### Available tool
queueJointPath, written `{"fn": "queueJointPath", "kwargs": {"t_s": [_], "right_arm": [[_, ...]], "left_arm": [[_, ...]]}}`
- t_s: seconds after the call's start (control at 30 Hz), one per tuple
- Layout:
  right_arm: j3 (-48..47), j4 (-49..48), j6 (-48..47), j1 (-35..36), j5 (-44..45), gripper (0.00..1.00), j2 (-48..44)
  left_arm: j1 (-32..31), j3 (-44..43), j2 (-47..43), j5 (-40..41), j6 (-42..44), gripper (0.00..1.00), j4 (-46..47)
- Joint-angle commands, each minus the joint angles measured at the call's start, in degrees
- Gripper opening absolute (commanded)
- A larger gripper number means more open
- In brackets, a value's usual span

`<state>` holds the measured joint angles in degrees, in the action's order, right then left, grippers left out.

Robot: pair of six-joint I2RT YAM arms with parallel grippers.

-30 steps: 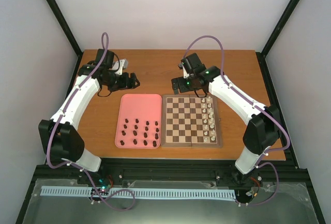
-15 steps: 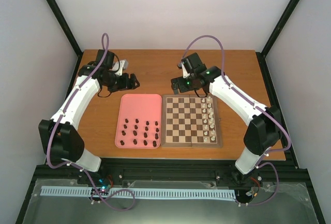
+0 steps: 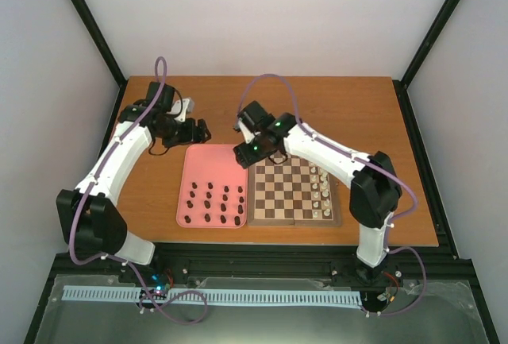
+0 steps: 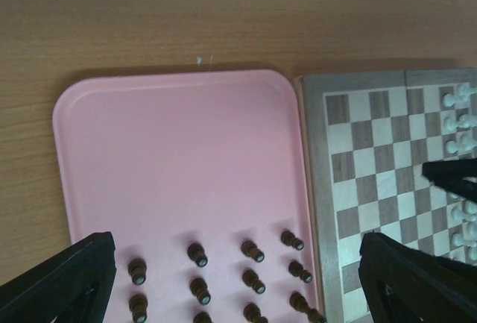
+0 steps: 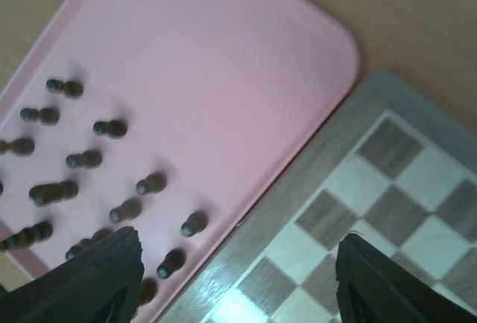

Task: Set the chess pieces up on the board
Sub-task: Pick up the chess piece from the storage box.

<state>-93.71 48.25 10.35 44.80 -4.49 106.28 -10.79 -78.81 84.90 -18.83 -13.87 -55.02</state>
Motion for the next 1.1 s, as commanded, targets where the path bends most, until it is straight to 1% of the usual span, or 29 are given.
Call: {"fn": "queueJointPath", "kwargs": {"t_s": [0.0,0.13,0.17,0.23,0.27,0.3,0.33,0.57,1.07], "right_arm": [[-1.8,2.7,0.8,3.1,-2.1,0.67,1.9],[-2.7,4.8,1.1,6.1,-2.0,0.62,4.7],[-2.6,5.0,1.2,6.6,-2.5,0.57,5.2],[-2.7,5.4,1.4,7.5,-3.0,0.55,6.4],[-2.9,5.7,1.4,7.9,-3.2,0.50,7.1],[-3.0,5.9,1.6,8.5,-3.3,0.43,7.8],[-3.0,6.1,1.7,8.8,-3.4,0.41,8.3],[-3.3,8.0,3.1,9.3,-2.6,0.41,11.4],[-9.3,12.3,2.9,9.0,0.5,0.39,18.3]], "left_arm": [[-0.1,3.3,-4.1,3.3,0.4,1.00,-1.4],[-0.1,7.4,-7.0,4.9,-0.2,1.00,-1.0],[-0.1,8.3,-7.5,5.5,-0.4,1.00,-1.0],[-0.1,9.9,-8.3,6.8,-0.8,1.00,-1.1],[-0.1,10.5,-8.8,7.2,-1.0,1.00,-1.0],[-0.1,11.2,-9.1,7.4,-1.0,1.00,-1.0],[-0.1,11.8,-9.4,7.5,-1.1,1.00,-0.9],[-0.1,13.3,-10.2,7.0,-1.2,1.00,-0.4],[-0.1,12.3,-9.4,7.4,-1.2,1.00,-0.5]]}}
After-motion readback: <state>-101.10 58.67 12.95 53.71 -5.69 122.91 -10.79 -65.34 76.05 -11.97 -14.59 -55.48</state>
